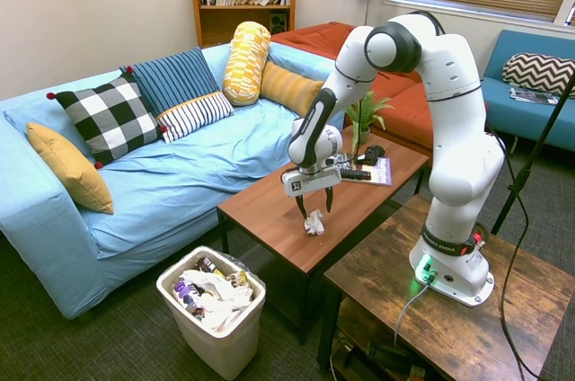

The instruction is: Throw the tissue in the trash bin

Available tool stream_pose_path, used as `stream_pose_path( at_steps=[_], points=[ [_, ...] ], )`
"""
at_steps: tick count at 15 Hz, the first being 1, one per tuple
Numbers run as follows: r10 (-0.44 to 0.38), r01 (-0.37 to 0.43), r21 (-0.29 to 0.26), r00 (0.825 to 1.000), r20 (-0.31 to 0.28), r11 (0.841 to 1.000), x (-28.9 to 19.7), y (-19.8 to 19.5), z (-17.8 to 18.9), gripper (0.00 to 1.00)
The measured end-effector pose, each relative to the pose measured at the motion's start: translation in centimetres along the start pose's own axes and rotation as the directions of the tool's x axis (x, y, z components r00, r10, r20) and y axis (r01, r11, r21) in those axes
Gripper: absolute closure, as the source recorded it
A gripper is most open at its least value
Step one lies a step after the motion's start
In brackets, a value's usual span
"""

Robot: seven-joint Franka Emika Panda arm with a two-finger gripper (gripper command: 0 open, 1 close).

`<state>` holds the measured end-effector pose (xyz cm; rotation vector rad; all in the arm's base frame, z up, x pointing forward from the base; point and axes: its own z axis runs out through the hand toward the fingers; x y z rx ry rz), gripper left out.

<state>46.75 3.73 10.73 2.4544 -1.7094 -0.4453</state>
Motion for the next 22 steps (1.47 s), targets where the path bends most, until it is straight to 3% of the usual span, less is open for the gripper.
stream_pose_path(
  at_steps=[2, 3, 11, 22],
  points=[
    [0.005, -0.005, -0.012, 1.000, 0.007, 1.000, 0.2, -0.5, 1.1, 0.00],
    [0.004, -0.004, -0.015, 1.000, 0.009, 1.000, 0.2, -0.7, 1.3, 1.00],
    [0.001, 0.000, -0.014, 1.000, 0.031, 1.000, 0.7, -1.3, 2.6, 1.00],
    [-0.001, -0.001, 0.047, 0.999, 0.035, 0.999, 1.5, -2.1, 1.5, 1.00]
  ],
)
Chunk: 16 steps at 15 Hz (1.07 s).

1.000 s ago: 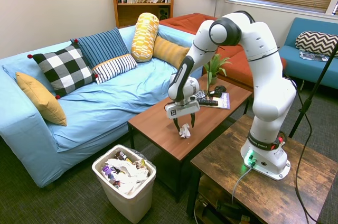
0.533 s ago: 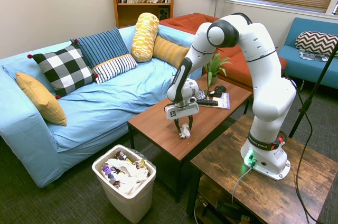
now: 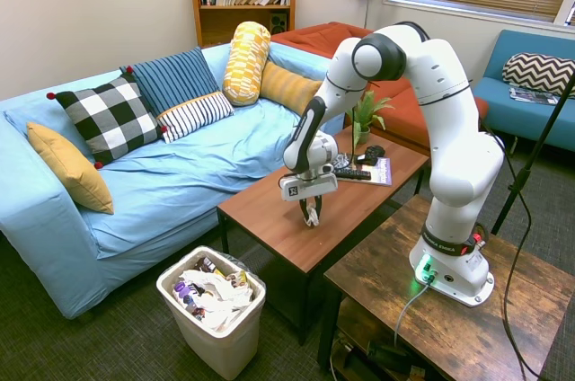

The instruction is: Throw the tissue in the trash bin

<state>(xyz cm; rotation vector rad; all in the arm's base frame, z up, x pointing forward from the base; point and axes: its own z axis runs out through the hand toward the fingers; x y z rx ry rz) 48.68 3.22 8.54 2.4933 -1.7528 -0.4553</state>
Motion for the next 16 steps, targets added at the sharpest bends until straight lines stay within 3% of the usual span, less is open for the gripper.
stream_pose_path(
  at_steps=[3, 6, 9, 12, 16],
  points=[
    [-0.045, 0.048, 0.061, 0.998, -0.038, 0.997, -1.2, -1.6, -3.7, 1.00],
    [-0.165, 0.175, 0.084, 0.981, -0.105, 0.981, -6.7, -3.3, -8.2, 1.00],
    [-0.270, 0.287, 0.083, 0.947, -0.174, 0.954, -14.4, -5.6, -10.4, 1.00],
    [-0.360, 0.385, 0.073, 0.903, -0.235, 0.920, -22.6, -8.2, -11.7, 1.00],
    [-0.466, 0.495, 0.052, 0.844, -0.267, 0.867, -30.4, -11.7, -10.5, 1.00]
  ],
)
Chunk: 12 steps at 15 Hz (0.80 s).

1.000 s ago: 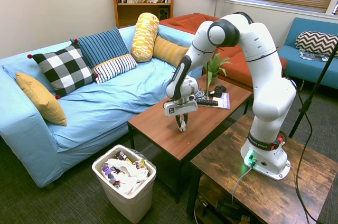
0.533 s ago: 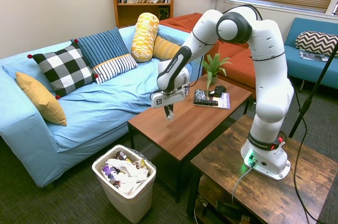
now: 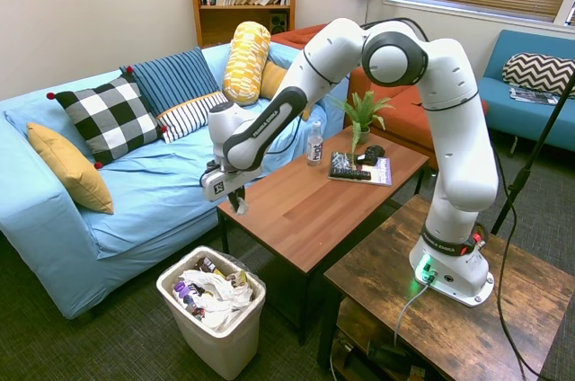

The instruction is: Throw the tissue in the trash bin

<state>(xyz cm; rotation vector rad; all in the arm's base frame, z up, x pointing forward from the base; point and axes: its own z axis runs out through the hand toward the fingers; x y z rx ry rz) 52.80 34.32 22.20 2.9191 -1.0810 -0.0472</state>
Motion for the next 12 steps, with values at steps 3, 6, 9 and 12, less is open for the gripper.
stream_pose_path(
  at_steps=[3, 6, 9, 12],
  points=[
    [-0.072, 0.072, 0.007, 0.997, 0.018, 0.997, -3.1, -2.7, 3.2, 0.00],
    [-0.134, 0.134, 0.020, 0.991, 0.005, 0.991, -5.1, -4.2, 5.6, 0.00],
    [-0.157, 0.157, 0.014, 0.988, 0.001, 0.988, -6.2, -4.4, 6.5, 0.00],
    [-0.174, 0.174, 0.006, 0.985, -0.008, 0.985, -6.7, -4.4, 7.0, 0.00]
  ],
)
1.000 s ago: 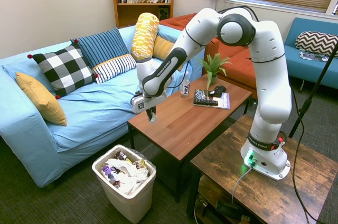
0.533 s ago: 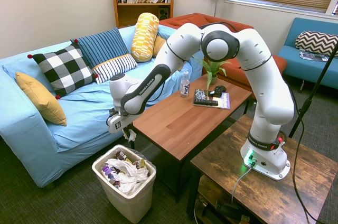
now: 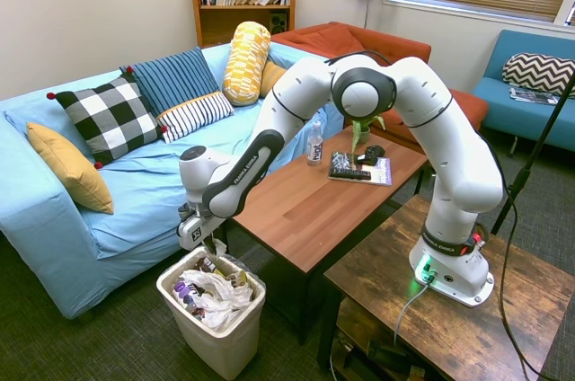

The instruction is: Throw the tissue in the trash bin

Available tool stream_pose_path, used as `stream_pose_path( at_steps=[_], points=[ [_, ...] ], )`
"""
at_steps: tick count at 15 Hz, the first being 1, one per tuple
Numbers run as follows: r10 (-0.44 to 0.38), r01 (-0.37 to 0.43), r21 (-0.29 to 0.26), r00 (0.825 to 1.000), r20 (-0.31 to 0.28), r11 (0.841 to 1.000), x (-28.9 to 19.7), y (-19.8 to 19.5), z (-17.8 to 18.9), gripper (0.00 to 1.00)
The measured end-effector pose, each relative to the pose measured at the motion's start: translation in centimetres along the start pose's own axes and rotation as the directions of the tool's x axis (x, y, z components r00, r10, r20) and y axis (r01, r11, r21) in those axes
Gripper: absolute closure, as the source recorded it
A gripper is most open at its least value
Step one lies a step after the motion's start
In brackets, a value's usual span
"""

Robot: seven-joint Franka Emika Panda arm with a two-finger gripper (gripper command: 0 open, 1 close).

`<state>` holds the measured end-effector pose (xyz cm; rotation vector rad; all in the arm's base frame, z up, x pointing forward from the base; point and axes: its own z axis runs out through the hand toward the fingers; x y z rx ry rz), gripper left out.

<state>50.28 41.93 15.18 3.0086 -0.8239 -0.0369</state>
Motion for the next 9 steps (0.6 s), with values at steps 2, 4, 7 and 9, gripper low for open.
stream_pose_path(
  at_steps=[2, 4, 7, 9],
  points=[
    [-0.005, 0.005, -0.005, 1.000, -0.001, 1.000, -0.27, -0.02, 0.29, 0.00],
    [-0.005, 0.005, -0.006, 1.000, -0.003, 1.000, -0.14, 0.04, 0.33, 0.00],
    [-0.004, 0.004, -0.008, 1.000, -0.010, 1.000, 0.50, 0.25, 0.27, 0.00],
    [-0.005, 0.005, -0.005, 1.000, -0.013, 1.000, 0.64, 0.24, 0.02, 0.00]
  ],
)
